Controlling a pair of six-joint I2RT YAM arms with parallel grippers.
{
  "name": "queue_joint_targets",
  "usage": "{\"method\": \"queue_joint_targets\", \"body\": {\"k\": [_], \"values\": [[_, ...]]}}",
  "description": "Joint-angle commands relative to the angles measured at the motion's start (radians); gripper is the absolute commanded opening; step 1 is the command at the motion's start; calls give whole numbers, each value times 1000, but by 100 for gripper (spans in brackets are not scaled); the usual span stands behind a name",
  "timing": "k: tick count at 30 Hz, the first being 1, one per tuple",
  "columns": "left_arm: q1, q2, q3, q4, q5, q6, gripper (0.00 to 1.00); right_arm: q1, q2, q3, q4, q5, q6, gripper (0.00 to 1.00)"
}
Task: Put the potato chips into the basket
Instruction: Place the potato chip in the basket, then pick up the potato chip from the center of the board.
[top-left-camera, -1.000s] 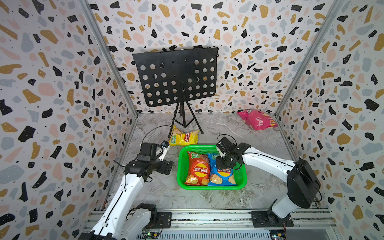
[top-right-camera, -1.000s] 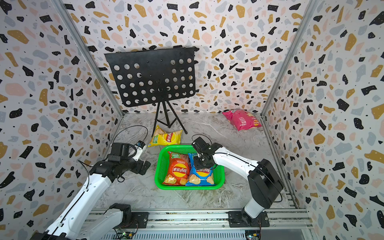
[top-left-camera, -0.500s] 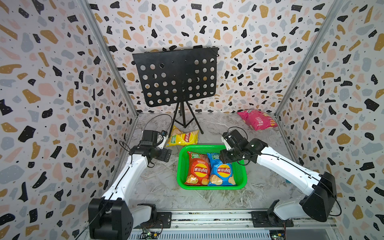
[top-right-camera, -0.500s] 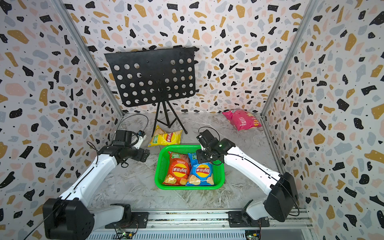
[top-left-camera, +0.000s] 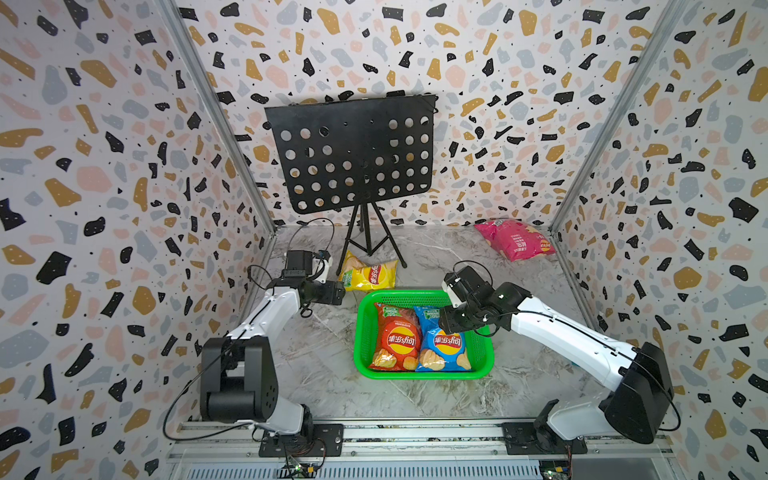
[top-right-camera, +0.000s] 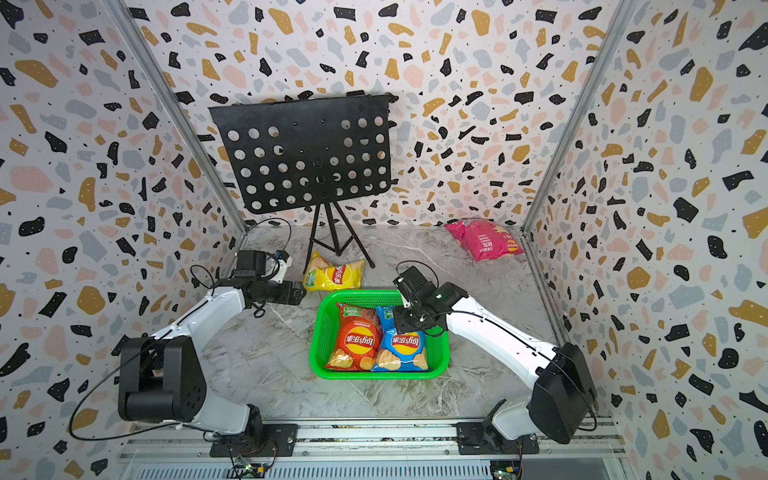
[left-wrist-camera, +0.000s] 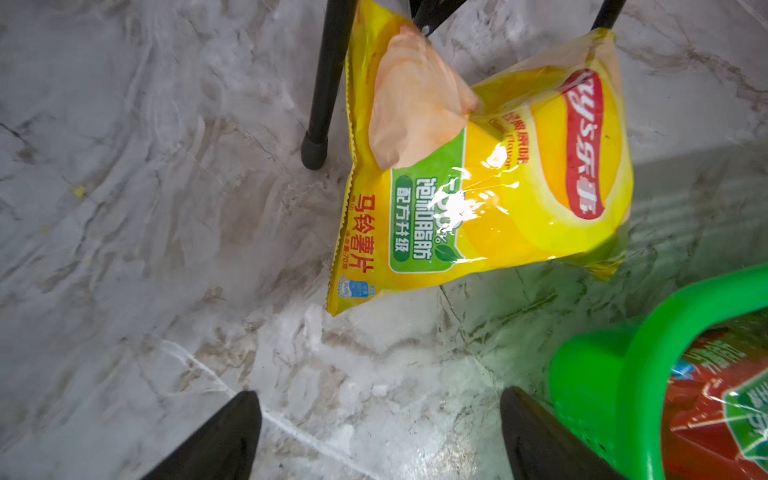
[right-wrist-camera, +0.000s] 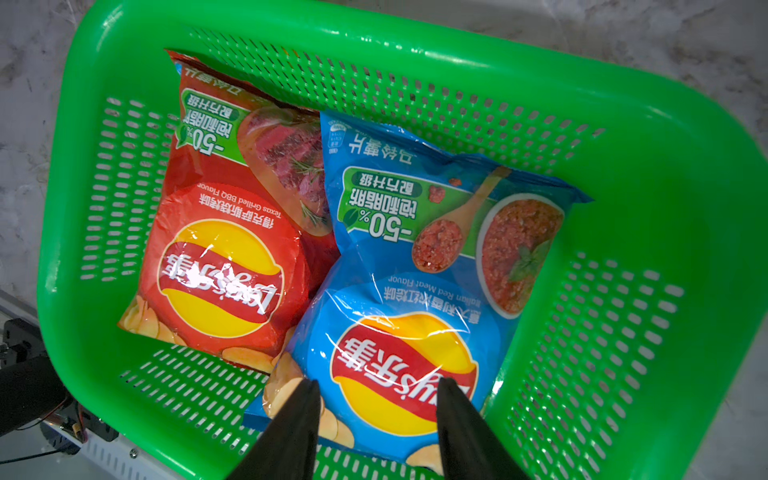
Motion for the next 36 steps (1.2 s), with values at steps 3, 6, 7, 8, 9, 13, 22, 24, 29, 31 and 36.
{"method": "queue_joint_targets", "body": {"k": [3, 6, 7, 8, 9, 13, 22, 24, 29, 31, 36], "values": [[3, 70, 70, 79, 28, -21, 82, -3, -31, 8, -4, -5, -7, 50], [3, 119, 94, 94, 40, -14, 80, -4, -30, 7, -2, -4, -13, 50], [3, 135, 102, 98, 47, -10, 79, -5, -28, 6, -4, -2, -14, 50], [3, 148, 108, 100, 55, -8, 79, -5, -26, 6, -5, -2, -13, 50], [3, 167, 120, 98, 63, -3, 78, -6, -25, 4, -5, -2, -15, 50], [3, 225, 150, 104, 72, 11, 78, -7, -21, 0, -5, -3, -15, 50], [3, 324, 237, 33, 167, 14, 64, -10, -18, -1, -14, 8, -22, 50], [4, 337, 248, 20, 184, 14, 46, -10, -20, -1, -15, 10, -20, 50], [3, 314, 226, 43, 162, -9, 22, -12, -26, -7, -15, 13, -20, 50], [3, 286, 203, 54, 150, -10, 12, -12, -29, -11, -15, 14, -18, 50], [3, 221, 171, 19, 134, 14, 0, -13, -31, -13, -14, 14, -17, 50]]}}
